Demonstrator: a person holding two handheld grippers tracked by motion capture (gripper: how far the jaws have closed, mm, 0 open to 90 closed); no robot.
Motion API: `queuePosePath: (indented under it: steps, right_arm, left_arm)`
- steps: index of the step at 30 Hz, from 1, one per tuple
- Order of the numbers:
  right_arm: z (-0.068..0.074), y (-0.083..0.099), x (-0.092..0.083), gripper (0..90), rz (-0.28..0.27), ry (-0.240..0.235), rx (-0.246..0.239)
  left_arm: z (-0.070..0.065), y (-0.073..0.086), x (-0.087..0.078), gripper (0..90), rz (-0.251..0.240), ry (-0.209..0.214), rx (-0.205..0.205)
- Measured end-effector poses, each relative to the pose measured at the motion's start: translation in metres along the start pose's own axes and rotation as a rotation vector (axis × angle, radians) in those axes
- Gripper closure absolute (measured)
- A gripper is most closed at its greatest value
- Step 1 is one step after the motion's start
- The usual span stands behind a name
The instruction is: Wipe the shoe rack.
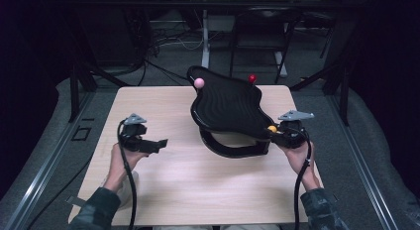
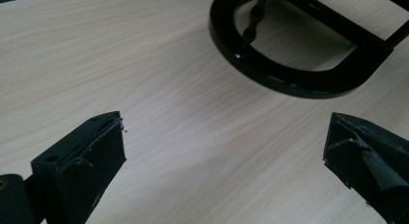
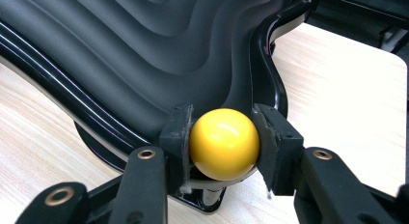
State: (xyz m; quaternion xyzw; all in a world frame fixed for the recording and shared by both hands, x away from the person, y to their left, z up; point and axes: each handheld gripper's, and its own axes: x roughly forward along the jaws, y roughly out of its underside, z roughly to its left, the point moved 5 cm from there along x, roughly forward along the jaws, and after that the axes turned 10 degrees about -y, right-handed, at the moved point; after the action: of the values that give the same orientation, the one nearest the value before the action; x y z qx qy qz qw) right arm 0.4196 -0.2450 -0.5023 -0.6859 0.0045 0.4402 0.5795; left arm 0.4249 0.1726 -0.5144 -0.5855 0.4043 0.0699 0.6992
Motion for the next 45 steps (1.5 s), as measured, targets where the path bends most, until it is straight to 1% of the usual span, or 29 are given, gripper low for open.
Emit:
queuePosePath:
  steps: [1,2,3,5,7,8,10,11,12,13,15,16,17,20,21,22,24,25,26,27,30,34,35,36,38,43,45]
  right_arm:
    - [0.000,0.000,0.000,59.5,0.004,-0.001,-0.002]
    - [-0.001,0.000,0.000,59.6,0.005,-0.001,-0.004]
    - [-0.001,0.000,-0.001,59.6,0.008,-0.002,-0.003]
    - [-0.004,0.000,-0.002,59.6,0.012,-0.010,-0.002]
    - [-0.006,0.001,-0.003,59.6,0.013,-0.006,0.002]
    - [-0.007,0.001,-0.004,59.6,0.018,-0.012,0.007]
    - [-0.009,0.001,-0.004,59.6,0.020,-0.014,0.004]
    - [-0.009,0.001,-0.005,59.6,0.021,-0.015,0.007]
    - [-0.008,0.001,-0.004,59.6,0.021,-0.014,0.008]
    - [-0.008,0.001,-0.004,59.6,0.022,-0.012,0.006]
    - [-0.008,0.001,-0.004,59.6,0.023,-0.012,0.004]
    - [-0.008,0.001,-0.004,59.6,0.023,-0.012,0.007]
    - [-0.008,0.001,-0.004,59.6,0.023,-0.012,0.006]
    - [-0.008,0.001,-0.004,59.6,0.024,-0.012,0.007]
    - [-0.009,0.001,-0.004,59.6,0.023,-0.013,0.005]
    - [-0.008,0.000,-0.004,59.6,0.024,-0.011,0.006]
    - [-0.008,0.000,-0.004,59.6,0.026,-0.010,0.006]
    - [-0.008,0.000,-0.004,59.5,0.024,-0.008,0.008]
    - [-0.009,0.000,-0.004,59.6,0.023,-0.009,0.008]
    - [-0.009,0.000,-0.004,59.5,0.024,-0.010,0.006]
    - [-0.009,0.000,-0.004,59.5,0.024,-0.011,0.009]
    - [-0.009,0.000,-0.004,59.6,0.024,-0.010,0.010]
    - [-0.009,0.000,-0.004,59.5,0.024,-0.010,0.010]
    - [-0.009,0.000,-0.004,59.5,0.023,-0.009,0.010]
    - [-0.010,0.000,-0.003,59.5,0.019,-0.013,0.011]
    - [-0.010,0.000,-0.003,59.5,0.014,-0.006,0.018]
    - [-0.010,0.001,-0.003,59.5,0.010,-0.005,0.023]
  left_arm:
    - [-0.003,-0.003,0.006,0.6,-0.003,0.001,0.011]
    - [-0.008,-0.006,0.015,0.6,0.002,0.012,0.023]
    - [-0.012,-0.009,0.022,0.5,0.001,0.020,0.026]
    - [-0.019,-0.013,0.034,0.2,-0.001,0.030,0.025]
    - [-0.026,-0.018,0.049,0.0,-0.007,0.045,0.015]
    - [-0.029,-0.020,0.055,0.1,-0.010,0.051,0.019]
    - [-0.036,-0.024,0.066,1.5,-0.019,0.062,0.013]
    - [-0.038,-0.026,0.070,4.0,-0.031,0.062,0.017]
    - [-0.041,-0.028,0.074,9.3,-0.054,0.058,0.024]
    - [-0.044,-0.030,0.080,14.3,-0.064,0.054,0.038]
    - [-0.047,-0.033,0.087,17.1,-0.071,0.045,0.049]
    - [-0.048,-0.035,0.090,22.1,-0.074,0.051,0.053]
    - [-0.048,-0.037,0.093,27.9,-0.085,0.044,0.058]
    - [-0.051,-0.042,0.100,34.4,-0.093,0.052,0.079]
    - [-0.051,-0.043,0.102,35.0,-0.097,0.052,0.087]
    - [-0.052,-0.045,0.105,37.4,-0.097,0.061,0.087]
    - [-0.053,-0.047,0.111,41.1,-0.107,0.057,0.089]
    - [-0.054,-0.048,0.113,43.4,-0.106,0.064,0.096]
    - [-0.055,-0.049,0.116,45.9,-0.106,0.063,0.103]
    - [-0.057,-0.050,0.119,48.5,-0.114,0.073,0.106]
    - [-0.060,-0.051,0.125,60.1,-0.127,0.074,0.101]
    - [-0.064,-0.051,0.130,69.7,-0.145,0.082,0.112]
    - [-0.064,-0.051,0.131,71.1,-0.153,0.067,0.114]
    - [-0.063,-0.050,0.131,74.0,-0.157,0.070,0.109]
    - [-0.063,-0.050,0.132,74.7,-0.161,0.078,0.105]
    - [-0.064,-0.049,0.131,75.2,-0.173,0.069,0.130]
    - [-0.064,-0.048,0.129,75.3,-0.166,0.065,0.134]
